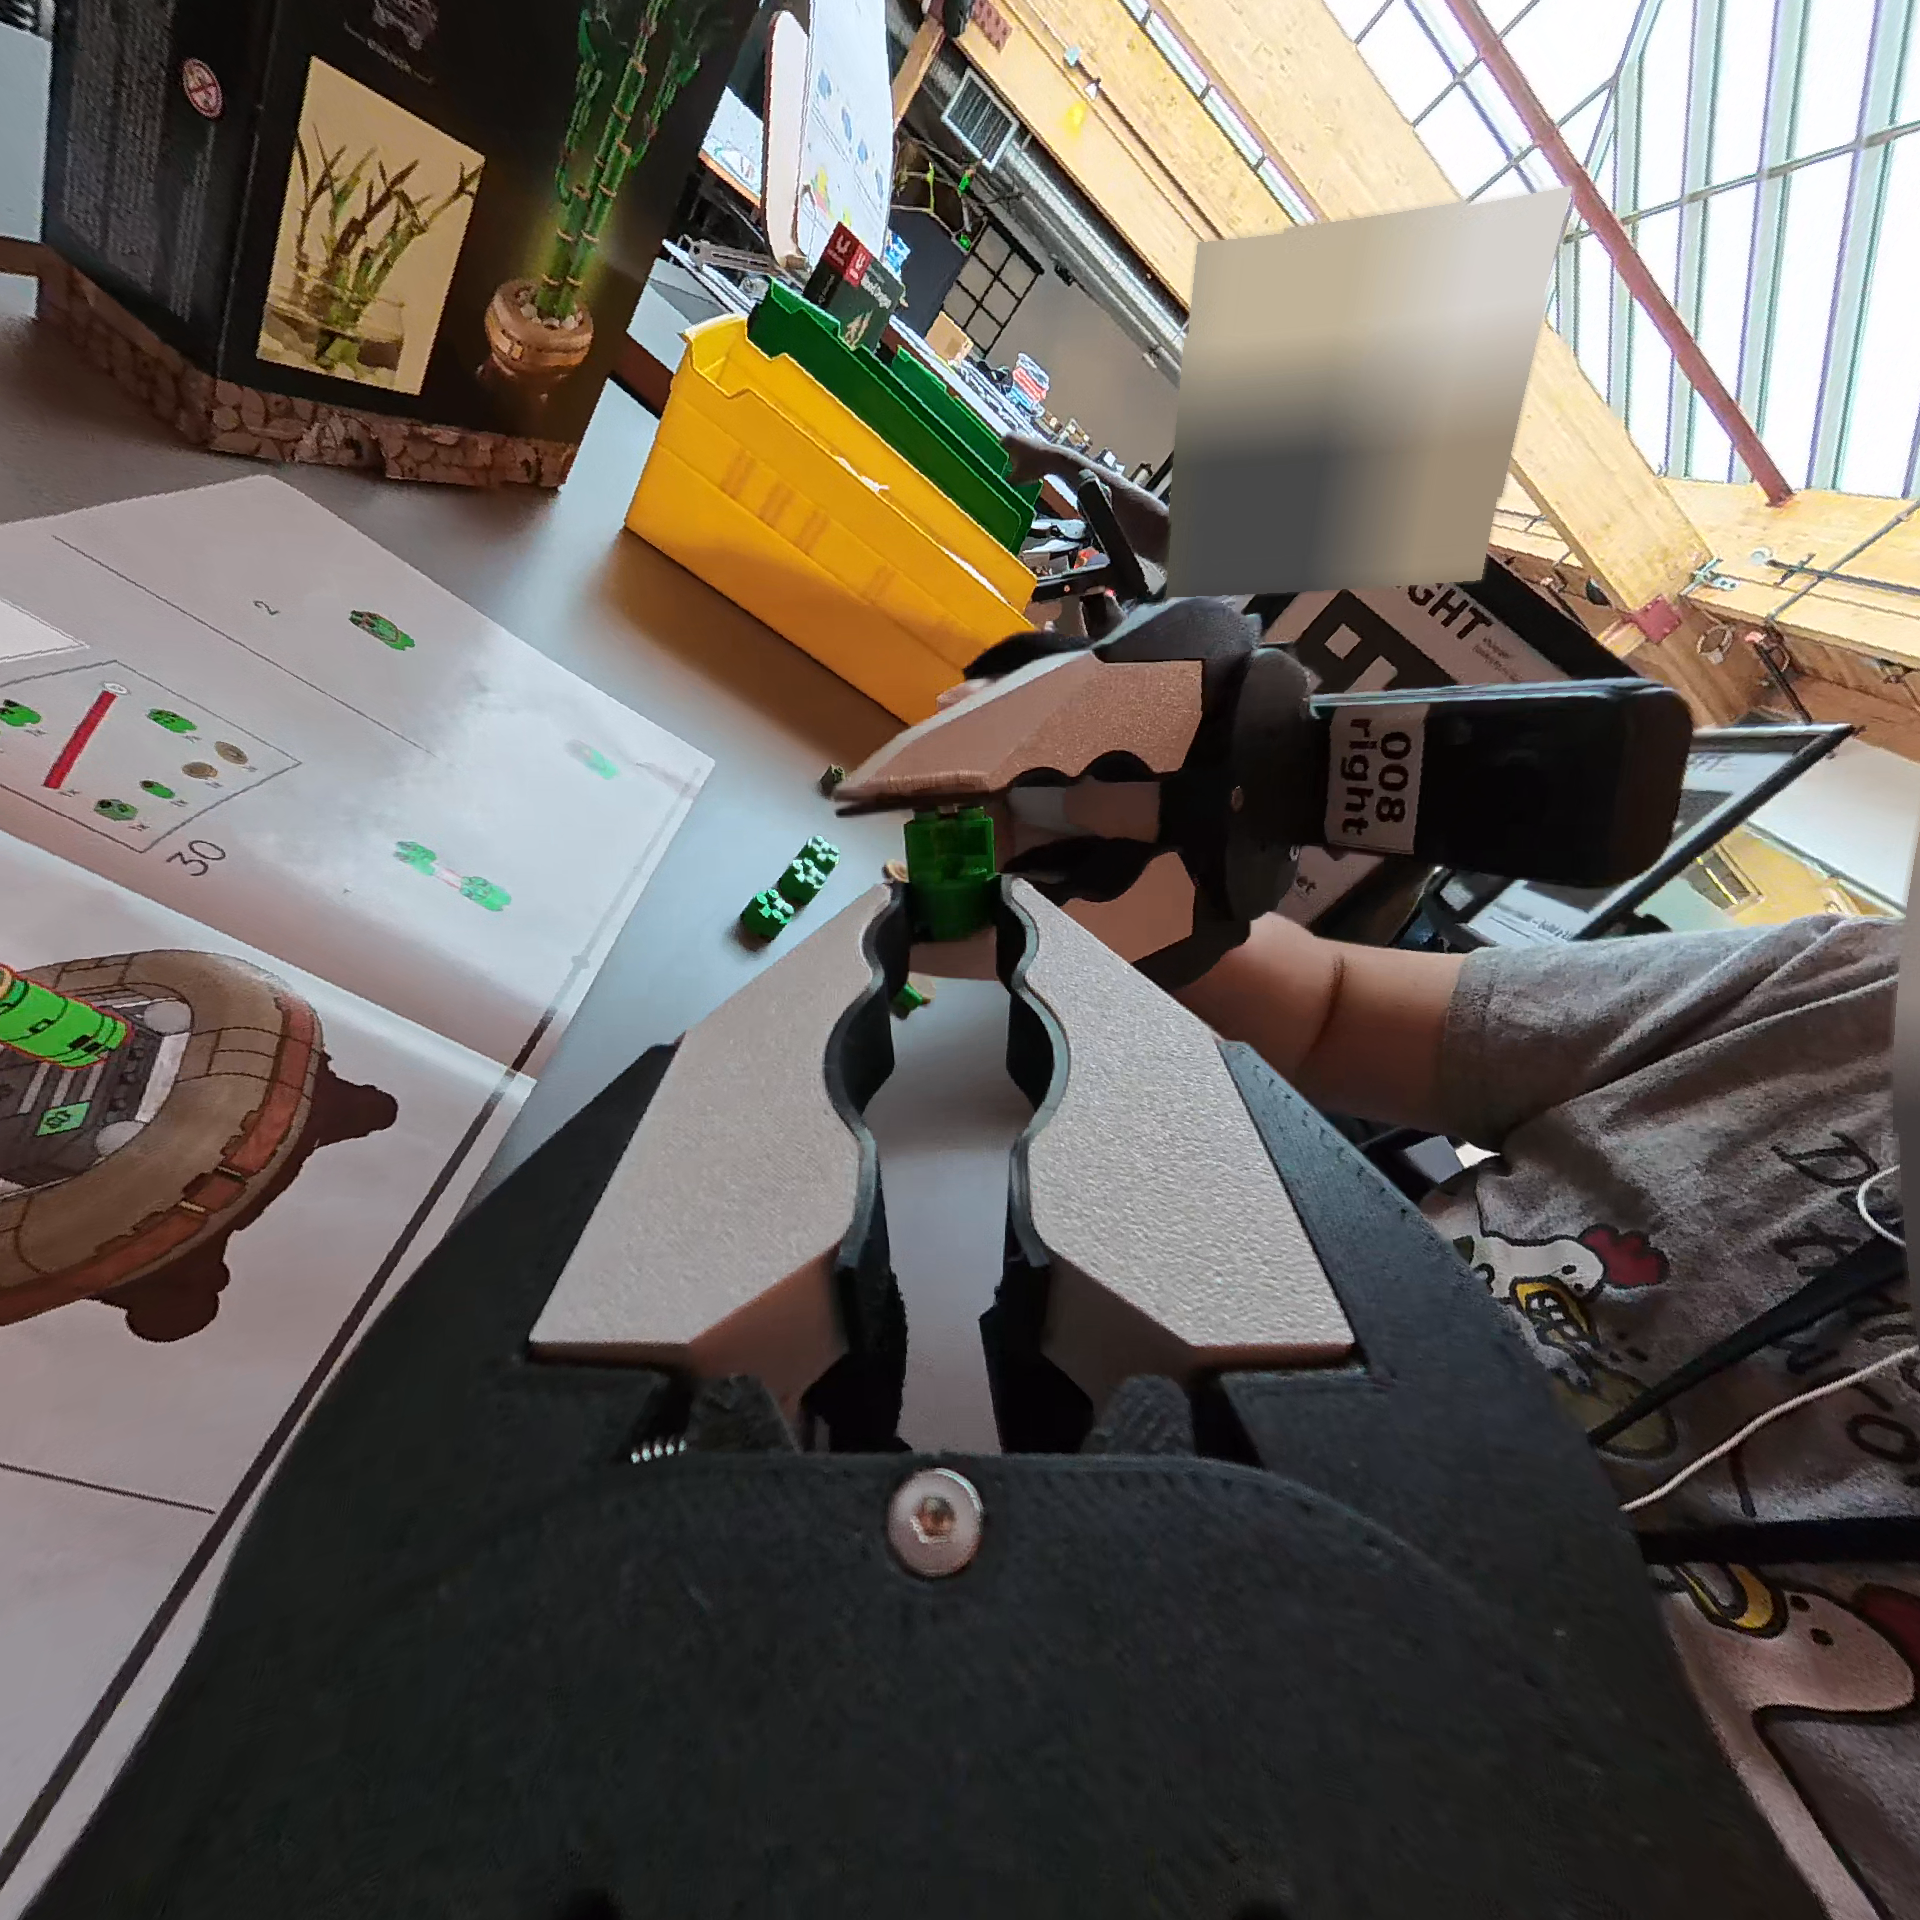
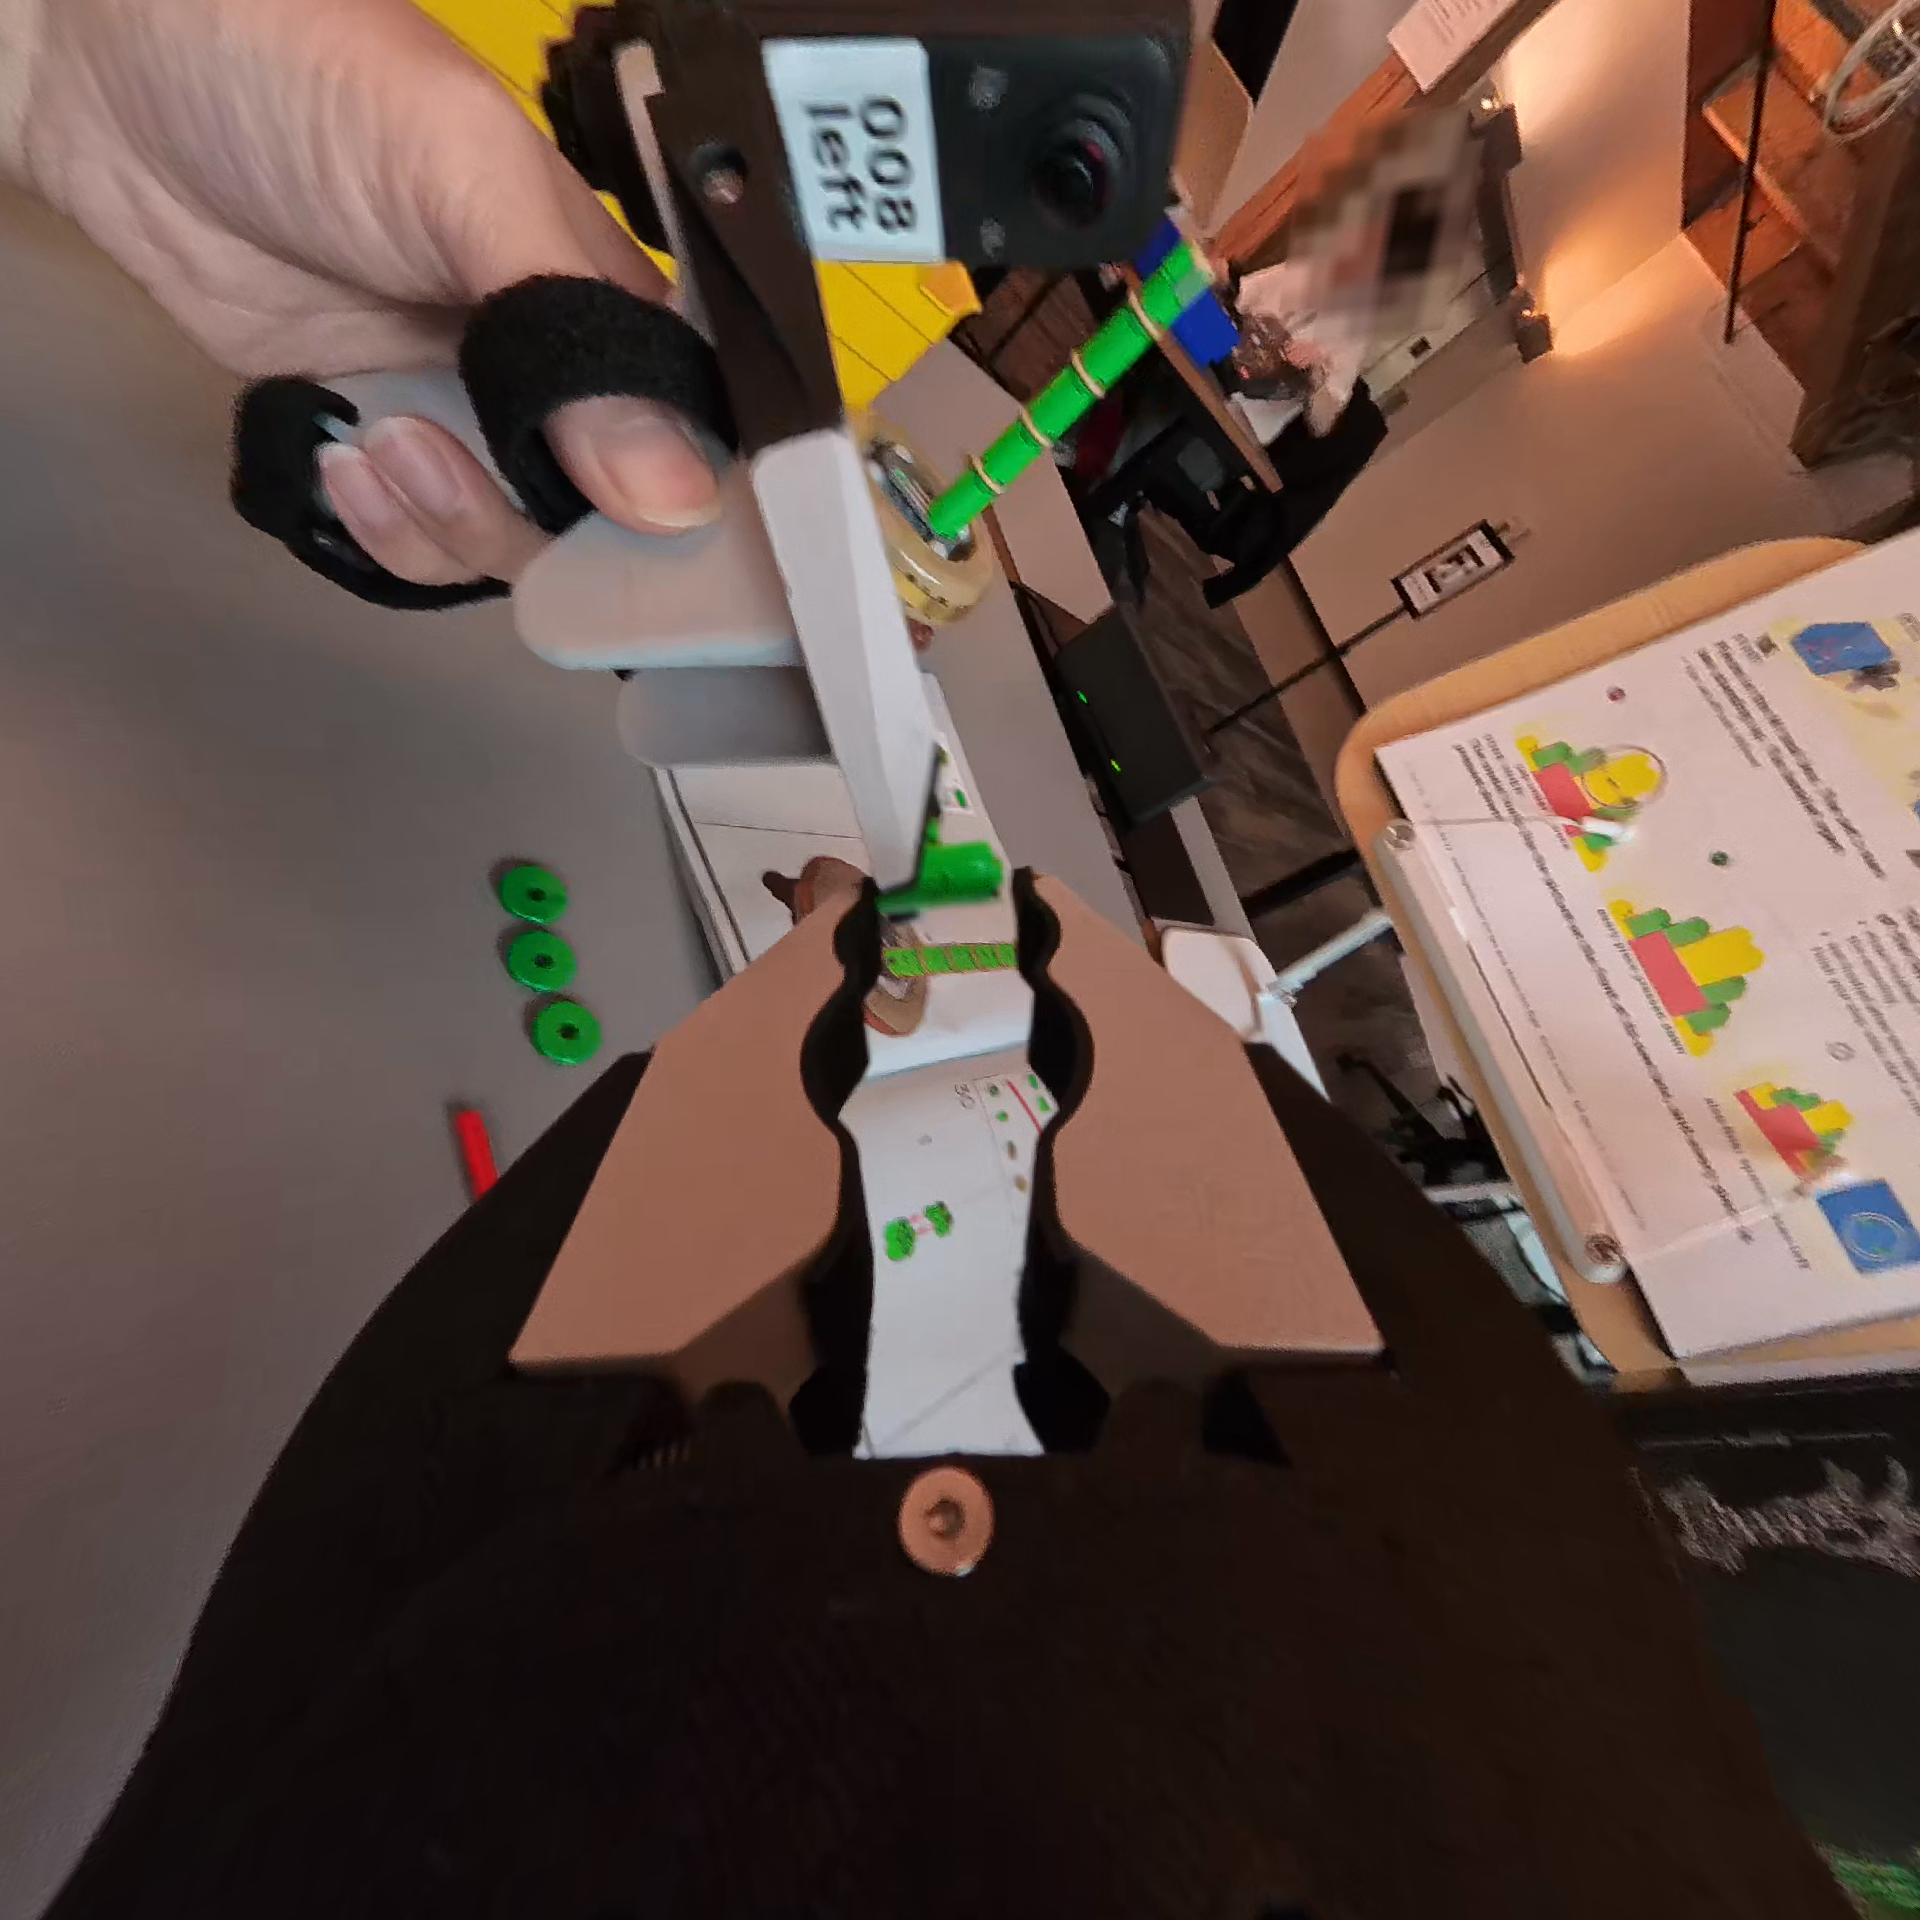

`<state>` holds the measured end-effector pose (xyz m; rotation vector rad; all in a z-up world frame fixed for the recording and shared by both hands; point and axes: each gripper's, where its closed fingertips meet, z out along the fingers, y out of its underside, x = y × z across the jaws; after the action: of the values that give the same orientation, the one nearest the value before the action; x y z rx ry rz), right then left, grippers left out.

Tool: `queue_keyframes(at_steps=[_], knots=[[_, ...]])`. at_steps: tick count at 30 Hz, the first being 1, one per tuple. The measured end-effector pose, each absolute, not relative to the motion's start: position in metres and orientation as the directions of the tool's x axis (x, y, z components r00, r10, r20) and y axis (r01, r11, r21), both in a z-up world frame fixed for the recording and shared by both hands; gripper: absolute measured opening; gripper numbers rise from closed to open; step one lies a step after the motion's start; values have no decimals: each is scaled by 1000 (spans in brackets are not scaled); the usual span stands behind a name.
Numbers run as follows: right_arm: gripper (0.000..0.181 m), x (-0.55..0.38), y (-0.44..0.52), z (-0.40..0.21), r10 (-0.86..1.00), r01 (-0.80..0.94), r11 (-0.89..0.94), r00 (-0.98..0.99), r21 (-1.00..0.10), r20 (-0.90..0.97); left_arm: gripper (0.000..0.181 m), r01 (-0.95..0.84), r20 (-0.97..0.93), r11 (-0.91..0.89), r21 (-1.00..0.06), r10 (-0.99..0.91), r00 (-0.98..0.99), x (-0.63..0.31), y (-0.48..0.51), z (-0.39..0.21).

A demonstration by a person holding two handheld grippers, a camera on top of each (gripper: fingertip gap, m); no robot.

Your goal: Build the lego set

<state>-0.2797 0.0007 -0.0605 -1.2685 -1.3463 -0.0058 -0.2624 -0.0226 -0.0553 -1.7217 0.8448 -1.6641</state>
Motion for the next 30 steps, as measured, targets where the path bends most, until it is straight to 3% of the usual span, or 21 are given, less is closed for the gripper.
queue_keyframes(at_steps=[2, 4, 11, 16, 24, 30], knots=[[47, -259, 12, -55, 592, 685, 378, 339, -623, 731, 14, -23, 621, -621, -783, -783, 21, -265, -20, -55], [50, -229, 17, -57, 607, 706, 362, 316, -608, 729, 14, -13, 611, -612, -791, -790, 50, -269, -13, -56], [23, -99, 49, -41, 560, 679, 124, 554, -723, 616, 14, -78, 412, -447, -891, -870, 272, -282, 10, -70], [0, -62, 56, -39, 473, 706, 68, 600, -705, 646, 14, -201, 252, -312, -929, -928, 275, -267, -1, -82], [0, -50, 66, -52, 468, 708, -100, 653, -699, 595, 15, -343, 28, -116, -932, -967, 251, -228, -27, -93], [0, -58, 59, -32, 492, 533, -141, 769, -834, 408, 15, -358, -14, -77, -930, -969, 245, -210, -35, -96]])
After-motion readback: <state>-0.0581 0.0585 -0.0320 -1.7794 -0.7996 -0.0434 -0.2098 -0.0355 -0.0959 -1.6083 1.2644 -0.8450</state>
